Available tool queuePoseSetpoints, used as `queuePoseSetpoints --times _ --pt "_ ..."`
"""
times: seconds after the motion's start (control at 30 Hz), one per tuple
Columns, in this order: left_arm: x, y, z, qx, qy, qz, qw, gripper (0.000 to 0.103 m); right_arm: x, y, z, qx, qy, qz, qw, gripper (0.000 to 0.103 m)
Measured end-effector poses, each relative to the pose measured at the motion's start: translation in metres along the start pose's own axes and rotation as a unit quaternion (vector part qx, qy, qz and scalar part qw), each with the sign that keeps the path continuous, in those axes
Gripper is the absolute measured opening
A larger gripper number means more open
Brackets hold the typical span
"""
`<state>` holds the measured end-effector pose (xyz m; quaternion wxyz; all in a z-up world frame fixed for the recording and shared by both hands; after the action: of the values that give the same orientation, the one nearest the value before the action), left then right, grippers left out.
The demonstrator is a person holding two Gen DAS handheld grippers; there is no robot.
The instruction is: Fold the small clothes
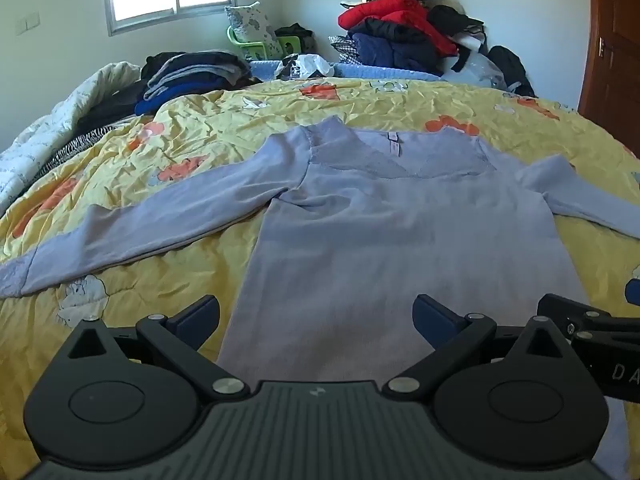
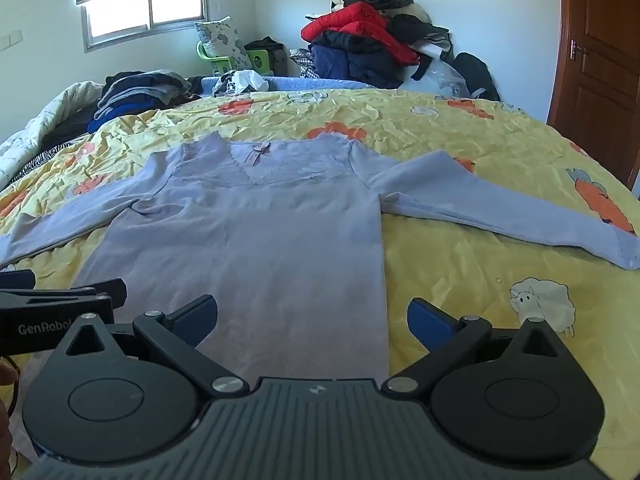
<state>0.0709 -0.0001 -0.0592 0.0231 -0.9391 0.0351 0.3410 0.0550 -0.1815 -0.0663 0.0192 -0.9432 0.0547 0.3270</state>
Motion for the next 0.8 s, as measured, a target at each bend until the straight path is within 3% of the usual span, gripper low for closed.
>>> queuePoseSetpoints --times 0.8 --pt "0.0004 0.0021 0.0026 0.0 -0.004 0.004 1.0 0.103 -0.0008 0.0072 -0.0004 0.009 0.004 -0.001 1.0 0.102"
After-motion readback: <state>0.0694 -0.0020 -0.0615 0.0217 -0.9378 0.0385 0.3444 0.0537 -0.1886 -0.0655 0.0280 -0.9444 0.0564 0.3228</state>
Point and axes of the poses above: each gripper's, at about its wrist camera, not at the fingertips, and x roughly the way its jaws point, y to its right, z to its underside, the point moved 9 cm from there along x, roughly the way its jaws point, and after that the axes turned 3 degrees about z, right-handed, at the moved point
